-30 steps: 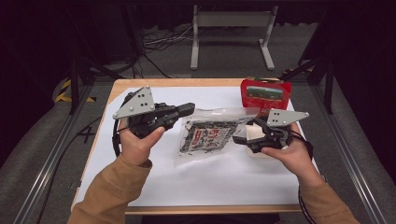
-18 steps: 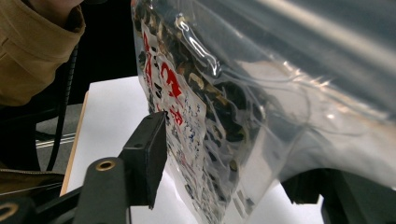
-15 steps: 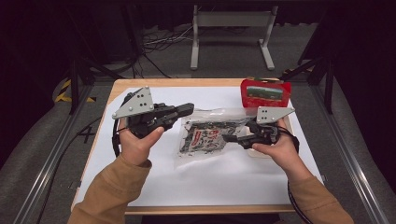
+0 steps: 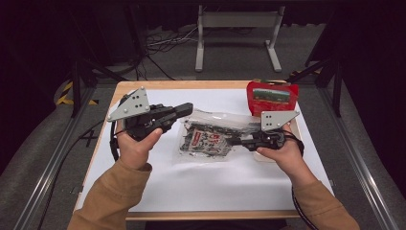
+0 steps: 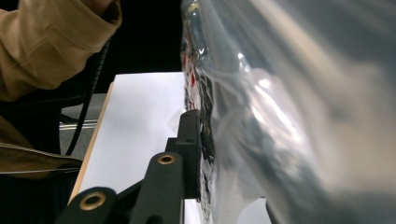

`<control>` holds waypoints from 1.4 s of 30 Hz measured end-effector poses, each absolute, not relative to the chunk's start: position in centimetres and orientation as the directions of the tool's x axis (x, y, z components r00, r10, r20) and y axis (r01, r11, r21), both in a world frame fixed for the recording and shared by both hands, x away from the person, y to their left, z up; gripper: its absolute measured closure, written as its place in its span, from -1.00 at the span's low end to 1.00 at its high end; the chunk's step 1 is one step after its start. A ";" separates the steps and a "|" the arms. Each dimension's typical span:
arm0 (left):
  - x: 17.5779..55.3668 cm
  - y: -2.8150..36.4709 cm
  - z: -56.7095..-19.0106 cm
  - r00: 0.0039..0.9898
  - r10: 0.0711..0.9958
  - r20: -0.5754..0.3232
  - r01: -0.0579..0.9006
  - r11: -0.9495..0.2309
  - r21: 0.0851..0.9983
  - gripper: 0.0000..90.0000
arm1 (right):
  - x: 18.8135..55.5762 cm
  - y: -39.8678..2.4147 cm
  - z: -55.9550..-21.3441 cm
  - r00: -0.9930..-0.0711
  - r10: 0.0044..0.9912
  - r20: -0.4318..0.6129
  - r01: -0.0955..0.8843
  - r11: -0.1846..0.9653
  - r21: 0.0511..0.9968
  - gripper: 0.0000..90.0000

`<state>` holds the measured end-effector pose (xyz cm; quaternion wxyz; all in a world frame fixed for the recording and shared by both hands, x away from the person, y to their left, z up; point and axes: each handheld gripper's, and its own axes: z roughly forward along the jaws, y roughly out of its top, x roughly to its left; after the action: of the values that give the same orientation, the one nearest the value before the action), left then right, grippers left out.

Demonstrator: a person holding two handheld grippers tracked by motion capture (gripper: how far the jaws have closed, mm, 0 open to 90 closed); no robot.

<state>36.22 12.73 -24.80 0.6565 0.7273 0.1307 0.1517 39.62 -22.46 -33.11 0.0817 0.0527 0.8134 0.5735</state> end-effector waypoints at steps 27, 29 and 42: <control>35.9 14.3 -25.2 0.906 0.422 0.039 0.002 -0.095 0.995 0.42 | 39.0 -24.2 -28.9 -0.982 0.182 -0.044 0.023 0.349 0.937 0.68; 35.8 14.4 -25.4 0.902 0.430 0.042 0.005 -0.108 0.994 0.40 | 39.0 -24.4 -28.6 -0.981 0.190 -0.041 0.029 0.350 0.936 0.68; 35.8 15.7 -26.9 0.880 0.473 0.040 0.047 -0.170 0.984 0.36 | 38.7 -27.0 -26.4 -0.962 0.272 -0.008 0.094 0.360 0.928 0.68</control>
<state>35.78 15.72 -26.89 0.6201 0.7454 0.1744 0.1717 38.70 -26.96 -26.36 0.0805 0.1116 0.8206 0.5546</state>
